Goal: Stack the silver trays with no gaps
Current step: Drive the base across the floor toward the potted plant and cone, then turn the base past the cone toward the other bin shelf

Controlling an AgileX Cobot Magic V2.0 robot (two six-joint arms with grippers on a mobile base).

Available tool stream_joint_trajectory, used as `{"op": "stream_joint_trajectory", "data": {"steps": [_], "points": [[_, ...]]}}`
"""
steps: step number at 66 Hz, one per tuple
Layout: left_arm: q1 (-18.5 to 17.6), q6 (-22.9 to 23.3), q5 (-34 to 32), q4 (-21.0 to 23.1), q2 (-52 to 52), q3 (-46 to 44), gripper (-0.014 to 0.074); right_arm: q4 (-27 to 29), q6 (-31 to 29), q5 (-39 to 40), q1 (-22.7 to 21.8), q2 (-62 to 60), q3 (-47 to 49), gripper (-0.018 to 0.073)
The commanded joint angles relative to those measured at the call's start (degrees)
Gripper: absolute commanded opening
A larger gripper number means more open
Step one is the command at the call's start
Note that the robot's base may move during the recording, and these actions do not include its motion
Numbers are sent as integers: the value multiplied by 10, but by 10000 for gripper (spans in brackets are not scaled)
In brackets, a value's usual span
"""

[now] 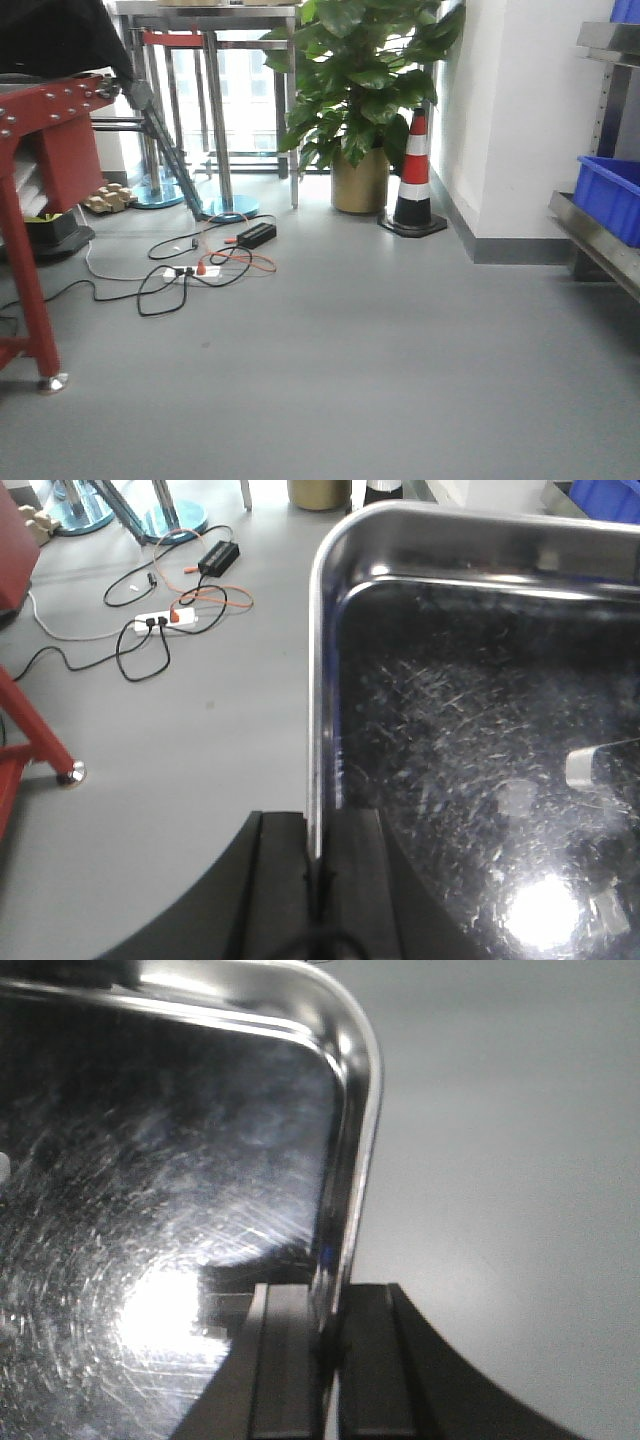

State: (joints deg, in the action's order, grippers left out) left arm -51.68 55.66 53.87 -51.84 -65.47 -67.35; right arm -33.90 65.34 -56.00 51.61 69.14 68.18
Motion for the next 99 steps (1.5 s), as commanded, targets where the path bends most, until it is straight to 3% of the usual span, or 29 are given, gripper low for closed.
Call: {"op": "stream_joint_trajectory", "data": {"steps": [1,39,99], "points": [[-1,0,7,-29,5,-1,-16,-18,-3,-1,0,-7,2,-4],[-1,0,7,-30,5,-1,-16,-18,-3,7,0,-7,2,-4],[-1,0,6,-35,5,-1,-16,-18,-3,179,0,-7,2,-4]]}}
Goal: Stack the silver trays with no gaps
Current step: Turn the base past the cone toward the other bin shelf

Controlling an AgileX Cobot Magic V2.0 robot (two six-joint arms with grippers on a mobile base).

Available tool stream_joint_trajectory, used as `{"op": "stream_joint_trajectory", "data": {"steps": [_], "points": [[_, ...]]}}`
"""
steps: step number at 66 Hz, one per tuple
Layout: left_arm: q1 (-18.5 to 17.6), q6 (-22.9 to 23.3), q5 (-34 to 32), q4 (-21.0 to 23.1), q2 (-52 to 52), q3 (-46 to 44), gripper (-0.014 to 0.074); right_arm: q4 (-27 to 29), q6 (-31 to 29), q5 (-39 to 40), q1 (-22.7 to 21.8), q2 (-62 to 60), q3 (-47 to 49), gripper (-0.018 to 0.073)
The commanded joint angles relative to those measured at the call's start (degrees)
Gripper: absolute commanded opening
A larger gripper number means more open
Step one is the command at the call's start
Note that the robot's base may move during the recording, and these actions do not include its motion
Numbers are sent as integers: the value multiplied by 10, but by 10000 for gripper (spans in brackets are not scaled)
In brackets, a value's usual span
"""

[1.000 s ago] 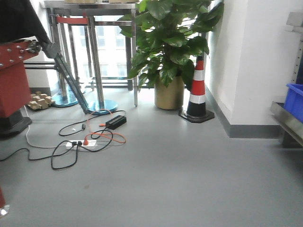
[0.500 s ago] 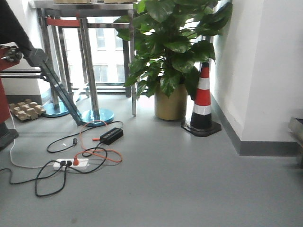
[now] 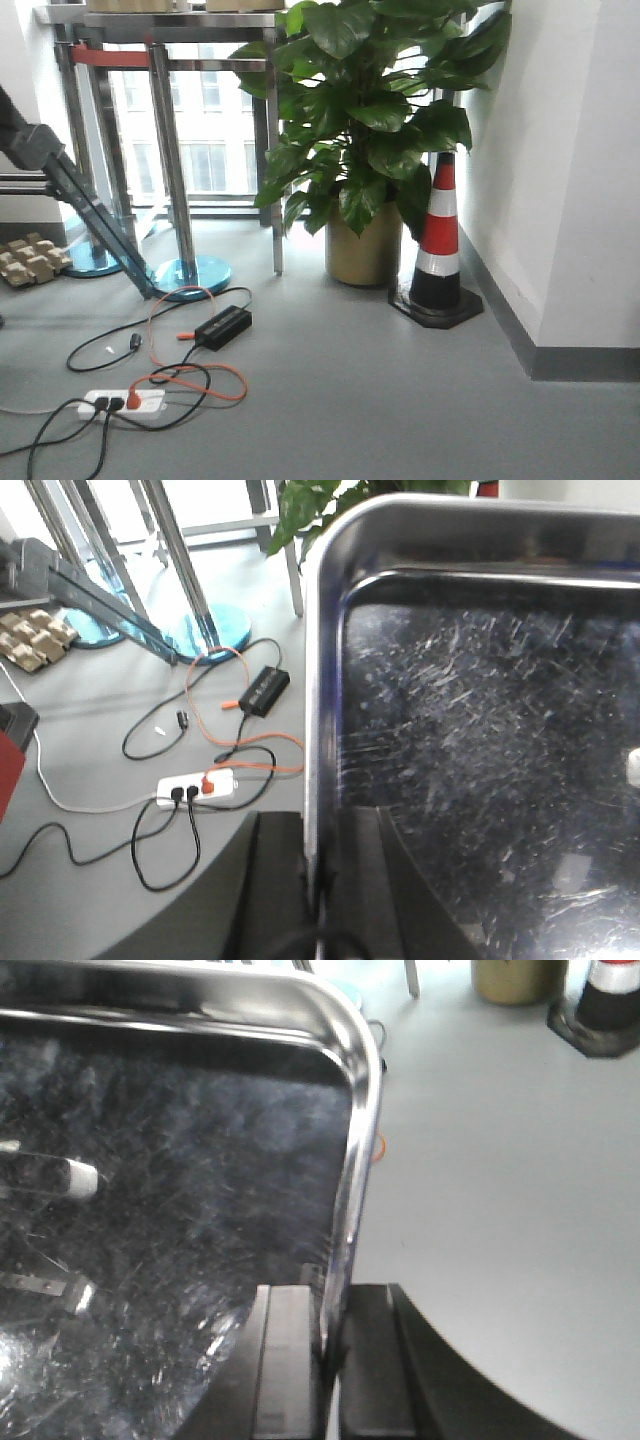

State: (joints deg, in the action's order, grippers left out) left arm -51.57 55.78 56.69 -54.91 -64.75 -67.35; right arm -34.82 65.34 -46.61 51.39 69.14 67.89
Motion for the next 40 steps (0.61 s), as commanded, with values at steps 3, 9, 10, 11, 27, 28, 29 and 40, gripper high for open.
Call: {"op": "stream_joint_trajectory", "data": {"steps": [3,9,10,11,27,28,29,40], "points": [[-2,-1,-22,-5,-2,-1,-16,-9,-3,92,2,-7,5,-4],[-2,-1,-22,-6,-2,-1,-16,-9,-3,105,2,-7,5,-4],[-2,-1,-22,-6,-2,-1,-16,-9,-3,108,2,-7,5,-4],[-2,-1,-22,-6,-2,-1,-16,-9,-3,110,2,-7,5,-4],[-2,-1,-22,-8,-2,-1,-16,-9,-3,156,2,-7,5,-4],[-2,-1,-22,-8,-2,-1,-16,-9,-3,157,2,-7,5,-4],[-2,-1,-22,-8,-2,-1,-16,-9,-3,159,2,-7,5,-4],[-2,-1,-22,-9,-2,-1,-16,-9,-3,162,2,-7,5,-4]]}}
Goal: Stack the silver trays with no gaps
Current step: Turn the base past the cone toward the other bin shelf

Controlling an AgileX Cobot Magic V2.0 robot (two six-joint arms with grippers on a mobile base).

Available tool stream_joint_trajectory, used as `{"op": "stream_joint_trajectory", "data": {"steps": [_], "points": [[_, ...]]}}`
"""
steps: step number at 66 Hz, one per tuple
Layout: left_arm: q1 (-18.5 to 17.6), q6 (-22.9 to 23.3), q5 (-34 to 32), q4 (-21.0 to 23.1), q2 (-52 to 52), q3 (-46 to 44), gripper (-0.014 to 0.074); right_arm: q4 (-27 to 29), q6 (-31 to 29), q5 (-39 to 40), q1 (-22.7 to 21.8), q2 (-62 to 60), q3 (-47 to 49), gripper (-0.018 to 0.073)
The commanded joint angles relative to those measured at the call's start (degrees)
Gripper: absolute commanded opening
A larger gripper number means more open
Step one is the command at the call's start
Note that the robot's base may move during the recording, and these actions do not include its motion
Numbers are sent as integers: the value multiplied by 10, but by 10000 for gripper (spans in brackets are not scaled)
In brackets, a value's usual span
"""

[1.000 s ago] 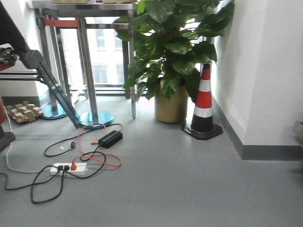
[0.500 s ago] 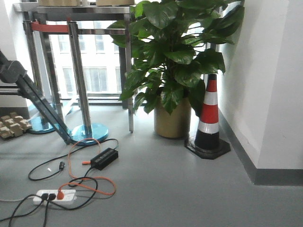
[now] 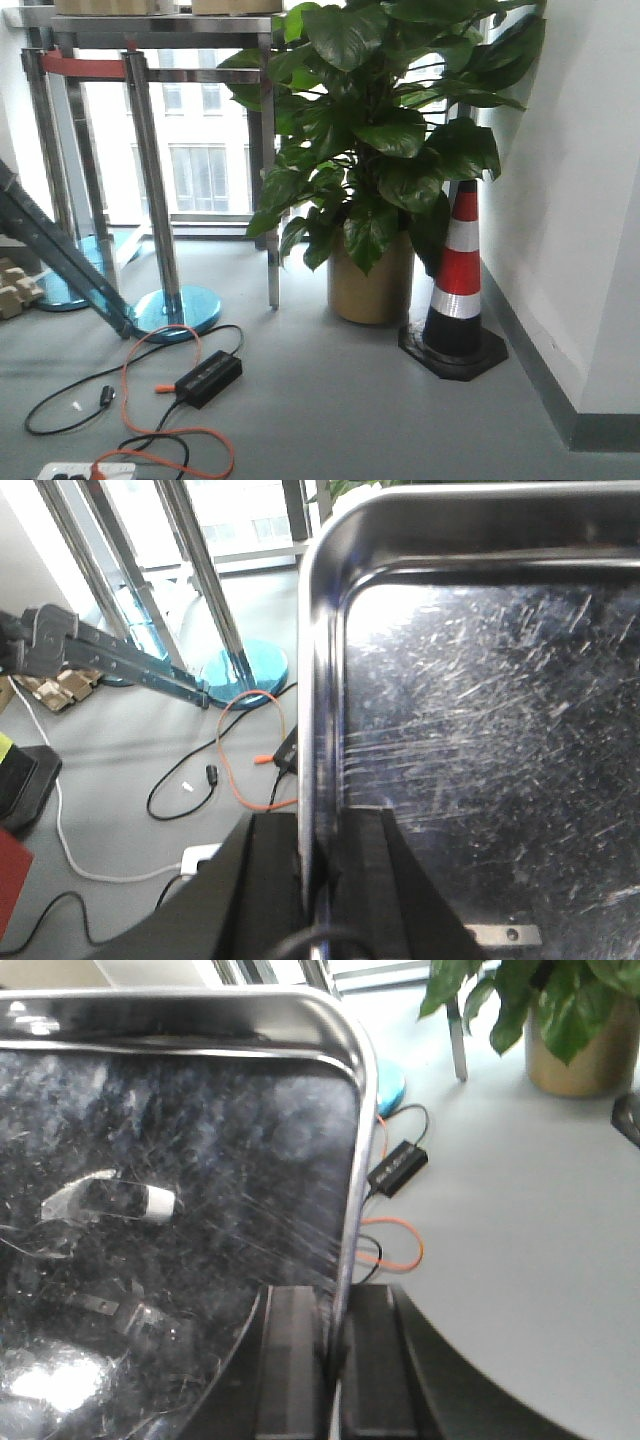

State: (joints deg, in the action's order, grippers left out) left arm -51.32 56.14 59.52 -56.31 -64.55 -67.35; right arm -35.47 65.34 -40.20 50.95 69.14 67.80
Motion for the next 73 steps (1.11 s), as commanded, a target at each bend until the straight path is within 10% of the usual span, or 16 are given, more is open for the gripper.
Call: {"op": "stream_joint_trajectory", "data": {"steps": [1,73], "points": [[-4,-5,-51,5,-4,-1,-16,-2,-3,98,6,-7,6,-4],[-4,-5,-51,5,-4,-1,-16,-2,-3,107,6,-7,6,-4]]}}
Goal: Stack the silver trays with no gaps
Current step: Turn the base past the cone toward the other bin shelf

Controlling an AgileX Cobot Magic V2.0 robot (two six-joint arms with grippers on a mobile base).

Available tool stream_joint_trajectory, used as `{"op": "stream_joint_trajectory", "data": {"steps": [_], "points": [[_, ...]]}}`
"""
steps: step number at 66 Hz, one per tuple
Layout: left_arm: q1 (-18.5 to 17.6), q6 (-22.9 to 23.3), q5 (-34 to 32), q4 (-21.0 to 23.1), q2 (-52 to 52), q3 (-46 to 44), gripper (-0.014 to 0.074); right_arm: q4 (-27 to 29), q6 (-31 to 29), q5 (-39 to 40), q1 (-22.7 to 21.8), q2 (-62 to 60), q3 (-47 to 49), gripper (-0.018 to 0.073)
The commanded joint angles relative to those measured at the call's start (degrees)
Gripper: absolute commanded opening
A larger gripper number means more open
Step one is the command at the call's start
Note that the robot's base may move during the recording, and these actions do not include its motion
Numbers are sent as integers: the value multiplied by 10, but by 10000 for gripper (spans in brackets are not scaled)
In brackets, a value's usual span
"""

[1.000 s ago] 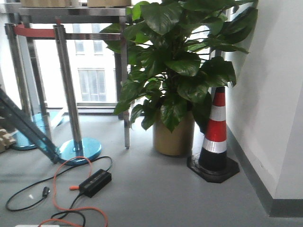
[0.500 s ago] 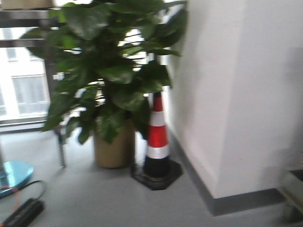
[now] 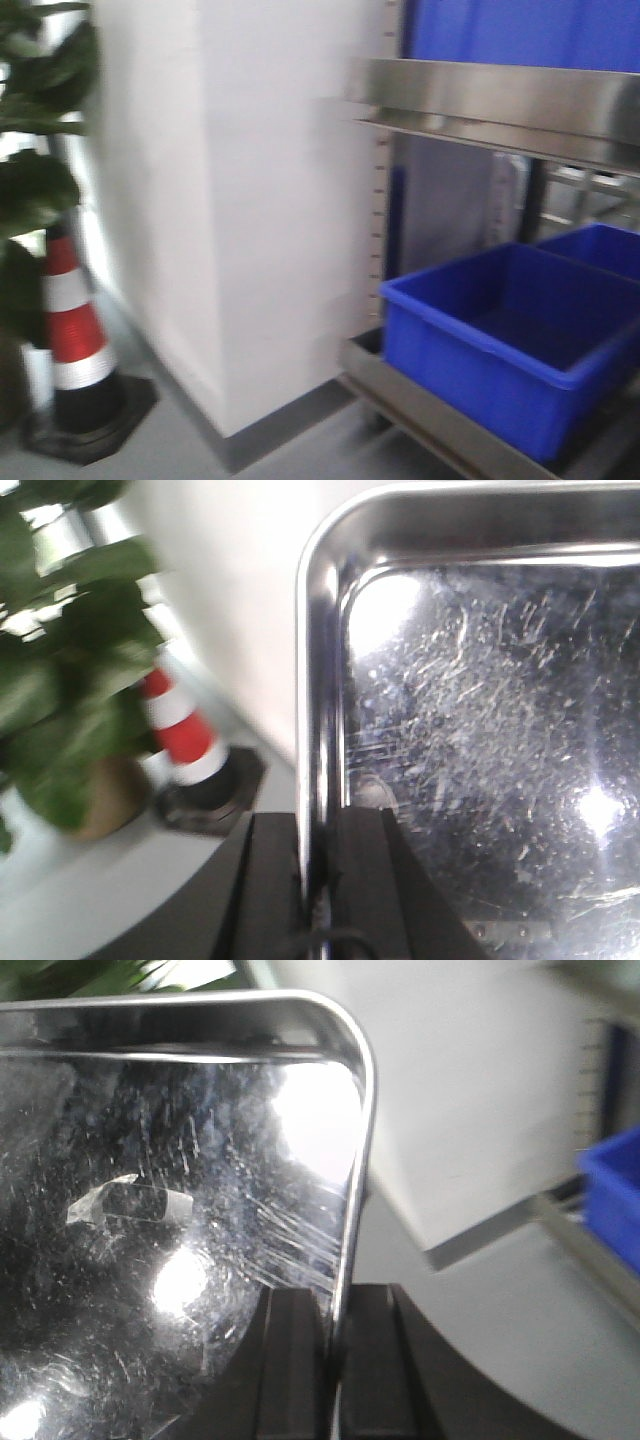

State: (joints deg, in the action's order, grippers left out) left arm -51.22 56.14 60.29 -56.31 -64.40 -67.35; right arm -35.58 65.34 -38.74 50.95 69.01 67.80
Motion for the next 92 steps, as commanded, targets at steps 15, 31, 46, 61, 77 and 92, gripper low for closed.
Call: {"op": "stream_joint_trajectory", "data": {"steps": [15,31,46,61,77,92], "points": [[-5,-5,-58,5,-6,-1,-16,-1,-3,92,6,-5,6,-4],[-5,-5,-58,5,-6,-1,-16,-1,-3,92,6,-5,6,-4],[-5,-5,-58,5,-6,-1,-16,-1,-3,92,6,-5,6,-4],[-5,-5,-58,5,-6,-1,-16,-1,-3,92,6,-5,6,-4],[-5,-5,-58,5,-6,-1,-16,-1,-3,92,6,-5,6,-4],[-5,-5,-58,5,-6,-1,-16,-1,-3,92,6,-5,6,-4]]}}
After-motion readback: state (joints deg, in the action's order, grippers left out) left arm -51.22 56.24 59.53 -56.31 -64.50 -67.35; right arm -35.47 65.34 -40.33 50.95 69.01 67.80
